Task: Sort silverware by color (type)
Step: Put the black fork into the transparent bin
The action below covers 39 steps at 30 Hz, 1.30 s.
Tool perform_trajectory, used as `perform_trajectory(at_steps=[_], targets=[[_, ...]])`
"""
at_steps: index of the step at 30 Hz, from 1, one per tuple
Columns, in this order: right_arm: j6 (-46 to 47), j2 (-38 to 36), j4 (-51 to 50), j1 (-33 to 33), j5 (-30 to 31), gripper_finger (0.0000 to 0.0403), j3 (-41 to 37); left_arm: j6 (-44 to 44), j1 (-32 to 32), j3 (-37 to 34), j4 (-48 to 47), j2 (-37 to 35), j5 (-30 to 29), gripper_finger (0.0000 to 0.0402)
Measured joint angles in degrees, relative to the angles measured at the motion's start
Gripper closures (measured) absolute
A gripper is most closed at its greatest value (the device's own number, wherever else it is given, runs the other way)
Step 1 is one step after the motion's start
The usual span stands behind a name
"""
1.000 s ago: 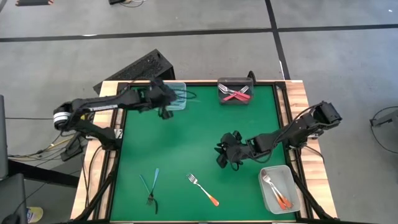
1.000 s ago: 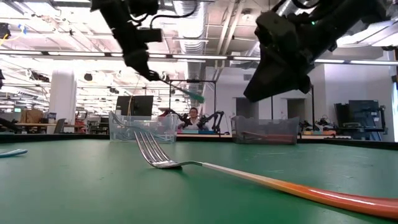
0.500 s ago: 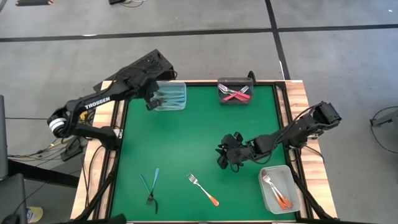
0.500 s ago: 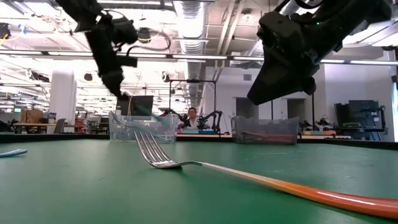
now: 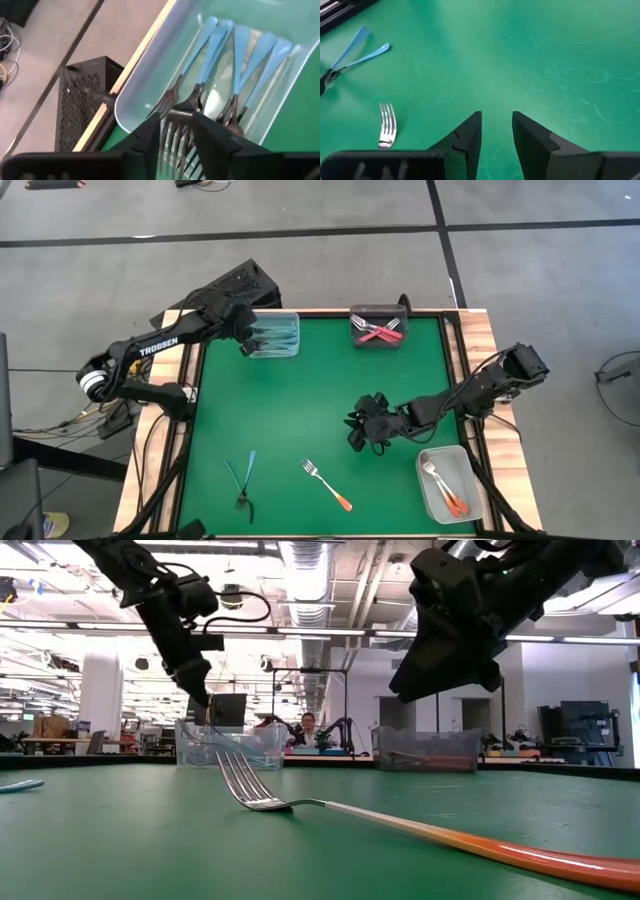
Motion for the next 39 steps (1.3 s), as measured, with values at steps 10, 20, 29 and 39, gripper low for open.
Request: perform_trajectory(at_steps=[10, 20, 29, 39], targets=[[0.2, 0.0, 0.0, 0.6, -0.9, 0.0268, 0.0, -10.0, -7.3, 4.0, -10.3, -3.0, 3.6, 0.0232], [0.4, 0.0, 0.2, 2.4, -0.8, 0.0268, 0.0, -34.4, -36.5, -0.3, -14.9, -11.3, 5.3, 0.0256], [0.3, 0.0, 0.1, 5.7, 2.1, 0.0269, 0.0, -70.5, -72.6, -11.5, -8.3, -12.0, 0.4, 0.0269], [-1.8, 0.0, 0.1, 4.1, 2.8, 0.0269, 0.0, -65.6, -95.9, -11.9, 1.8, -5.2, -1.1, 0.0278]])
